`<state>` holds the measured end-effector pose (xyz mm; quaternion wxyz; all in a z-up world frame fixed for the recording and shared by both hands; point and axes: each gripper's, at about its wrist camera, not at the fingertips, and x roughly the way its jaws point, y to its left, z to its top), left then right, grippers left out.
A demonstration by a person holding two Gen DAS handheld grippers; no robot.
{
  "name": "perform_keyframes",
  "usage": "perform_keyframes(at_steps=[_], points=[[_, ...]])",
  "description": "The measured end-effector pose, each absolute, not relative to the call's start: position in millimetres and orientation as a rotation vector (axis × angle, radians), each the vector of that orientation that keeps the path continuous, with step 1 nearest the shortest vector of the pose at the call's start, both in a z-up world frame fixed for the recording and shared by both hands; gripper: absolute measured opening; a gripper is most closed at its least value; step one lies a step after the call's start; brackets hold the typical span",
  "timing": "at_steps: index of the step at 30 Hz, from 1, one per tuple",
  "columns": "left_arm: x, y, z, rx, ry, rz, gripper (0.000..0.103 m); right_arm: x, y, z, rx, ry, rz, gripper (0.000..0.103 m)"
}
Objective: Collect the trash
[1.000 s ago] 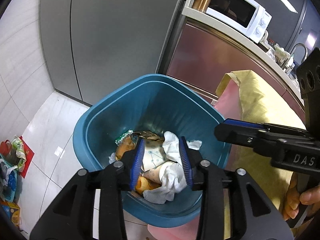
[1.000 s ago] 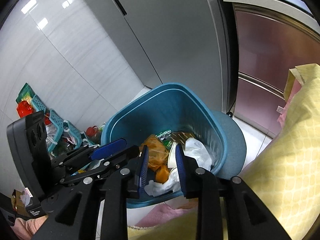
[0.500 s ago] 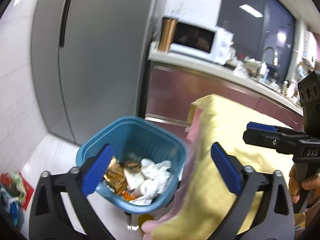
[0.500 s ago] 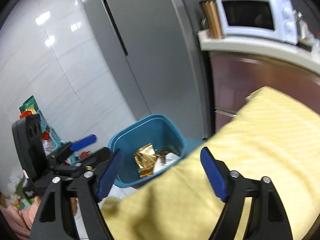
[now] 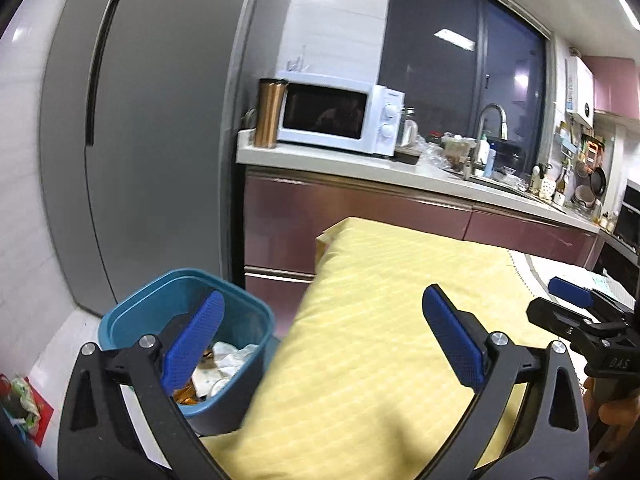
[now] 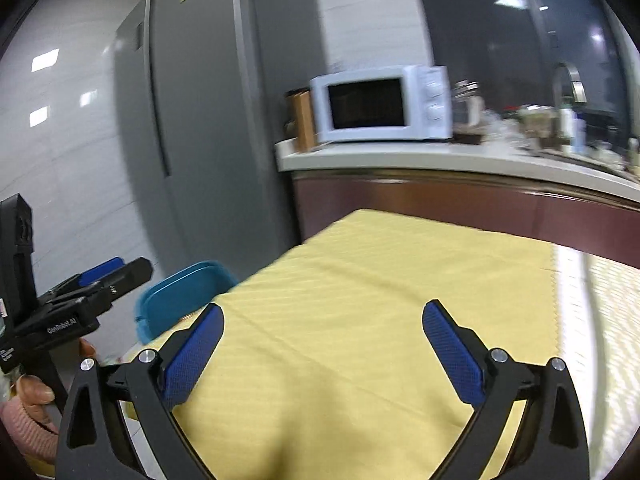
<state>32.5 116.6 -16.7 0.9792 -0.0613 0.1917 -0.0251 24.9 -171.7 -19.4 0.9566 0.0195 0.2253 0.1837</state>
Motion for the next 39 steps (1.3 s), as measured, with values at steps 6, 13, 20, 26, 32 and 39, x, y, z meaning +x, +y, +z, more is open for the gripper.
perform_keyframes(at_steps=[6, 13, 20, 26, 32, 39], points=[[21.4, 76.7, -10.5, -0.081, 0.335, -0.061, 0.097, 4.6, -203.2, -25.7, 0.041, 0.399, 0.237, 0.096], [17.4, 45.2, -7.6, -0.048, 0.306, -0.09, 0.097, -17.7, -227.3, -23.1, 0.035, 0.328, 0.136, 0.096], [14.0, 25.8, -7.3, -0.027, 0.283, -0.123, 0.097, -29.3, -246.0, -21.6, 0.054, 0.293, 0.06, 0.096], [10.7, 14.9, -8.9, -0.008, 0.266, -0.142, 0.097, -32.6, -254.1, -19.6, 0.064, 0.278, 0.039, 0.096], [9.0, 3.7, -10.3, 0.019, 0.252, -0.154, 0.097, -37.6, -260.9, -18.8, 0.066, 0.269, 0.026, 0.096], [14.1, 0.3, -9.1, 0.018, 0.249, -0.159, 0.097, -40.3, -266.5, -17.9, 0.07, 0.266, 0.012, 0.096]])
